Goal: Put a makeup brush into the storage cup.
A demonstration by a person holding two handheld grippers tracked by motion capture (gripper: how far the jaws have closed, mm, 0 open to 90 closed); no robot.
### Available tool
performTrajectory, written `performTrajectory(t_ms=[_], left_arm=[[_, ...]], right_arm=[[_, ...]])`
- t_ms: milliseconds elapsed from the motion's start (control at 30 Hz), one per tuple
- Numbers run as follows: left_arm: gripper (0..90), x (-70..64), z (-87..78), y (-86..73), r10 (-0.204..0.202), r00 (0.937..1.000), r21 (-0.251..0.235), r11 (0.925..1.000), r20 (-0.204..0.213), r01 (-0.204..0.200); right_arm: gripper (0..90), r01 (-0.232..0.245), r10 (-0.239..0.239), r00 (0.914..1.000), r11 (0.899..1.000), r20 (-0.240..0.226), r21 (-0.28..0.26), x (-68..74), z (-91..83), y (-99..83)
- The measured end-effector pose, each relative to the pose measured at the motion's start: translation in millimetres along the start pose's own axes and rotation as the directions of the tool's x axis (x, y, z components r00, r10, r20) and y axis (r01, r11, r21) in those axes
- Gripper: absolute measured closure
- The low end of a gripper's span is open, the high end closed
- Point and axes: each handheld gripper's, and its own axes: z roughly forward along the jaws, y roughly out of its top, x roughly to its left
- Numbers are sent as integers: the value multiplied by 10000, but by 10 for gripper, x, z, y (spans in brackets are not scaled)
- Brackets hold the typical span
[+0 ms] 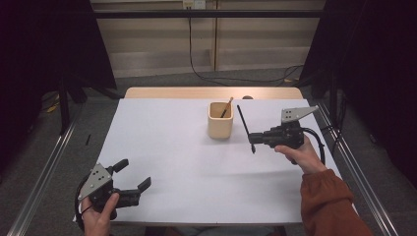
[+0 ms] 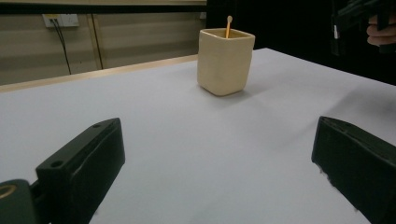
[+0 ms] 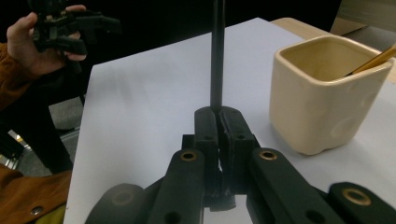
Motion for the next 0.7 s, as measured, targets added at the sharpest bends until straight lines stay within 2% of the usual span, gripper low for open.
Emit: performTrajectory(t_ms=[333,433,533,700], left_arm=[[26,-17,-38,-10,0,10000,35,10000,69,0],[26,-15,-53,-14,-83,9999,-18,10000,62,83],[26,-5,-56,-13,-61,10000,-71,10000,-6,61],[25,-12,-52,-10,-35,10000,-58,10000,13,35]], right_arm=[[863,453,-419,9979,9966,-500,682,272,77,11],[863,578,-517,9964,9942,-679,911,318,157,37],[863,958,-895,9942,9890,-593,1124,372,221,68],[863,1212,-1088,9895,9831,-947,1373,410,305,147]])
